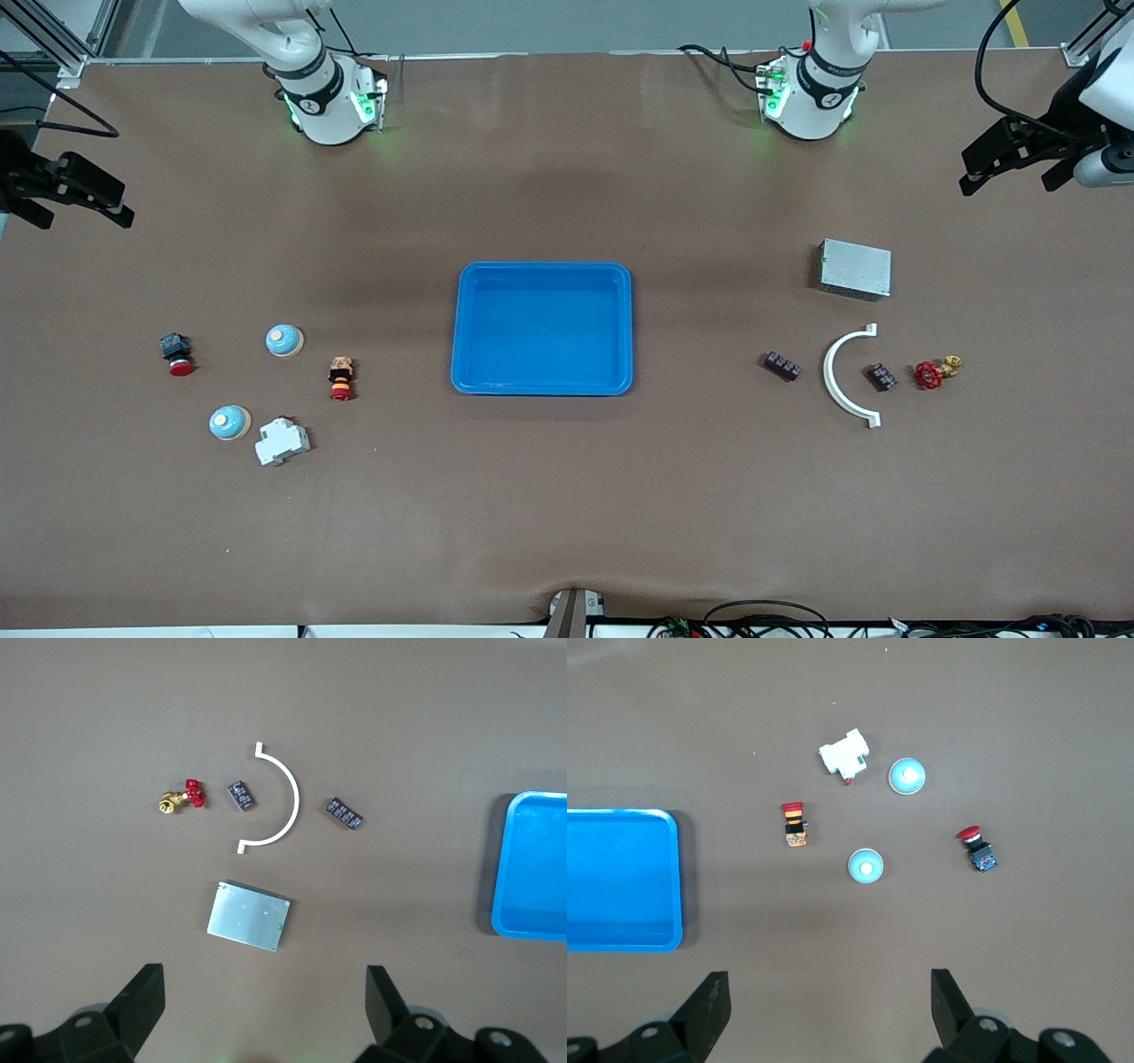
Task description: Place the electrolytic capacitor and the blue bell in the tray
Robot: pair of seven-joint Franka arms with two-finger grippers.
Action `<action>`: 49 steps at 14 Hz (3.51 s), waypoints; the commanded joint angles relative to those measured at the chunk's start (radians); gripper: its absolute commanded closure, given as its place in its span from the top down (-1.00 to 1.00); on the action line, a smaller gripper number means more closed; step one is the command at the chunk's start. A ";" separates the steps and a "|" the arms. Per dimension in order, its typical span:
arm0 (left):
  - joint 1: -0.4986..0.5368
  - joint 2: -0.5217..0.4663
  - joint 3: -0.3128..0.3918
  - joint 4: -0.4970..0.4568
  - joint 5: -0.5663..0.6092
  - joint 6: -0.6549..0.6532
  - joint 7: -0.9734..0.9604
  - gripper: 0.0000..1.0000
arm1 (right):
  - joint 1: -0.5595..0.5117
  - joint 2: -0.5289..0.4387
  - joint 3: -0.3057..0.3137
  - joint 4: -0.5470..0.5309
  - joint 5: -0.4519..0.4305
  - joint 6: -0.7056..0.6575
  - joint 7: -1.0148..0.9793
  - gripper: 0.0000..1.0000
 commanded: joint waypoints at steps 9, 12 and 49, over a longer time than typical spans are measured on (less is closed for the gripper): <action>0.006 0.035 0.005 0.048 0.008 -0.023 0.001 1.00 | -0.004 0.003 0.005 0.016 -0.016 -0.016 0.001 1.00; 0.009 0.072 0.005 0.093 0.016 -0.023 0.004 1.00 | -0.003 0.005 0.005 0.016 -0.016 -0.015 0.001 1.00; 0.026 0.092 -0.149 -0.232 0.002 0.199 -0.203 1.00 | -0.055 0.308 0.005 -0.097 -0.019 0.300 -0.150 1.00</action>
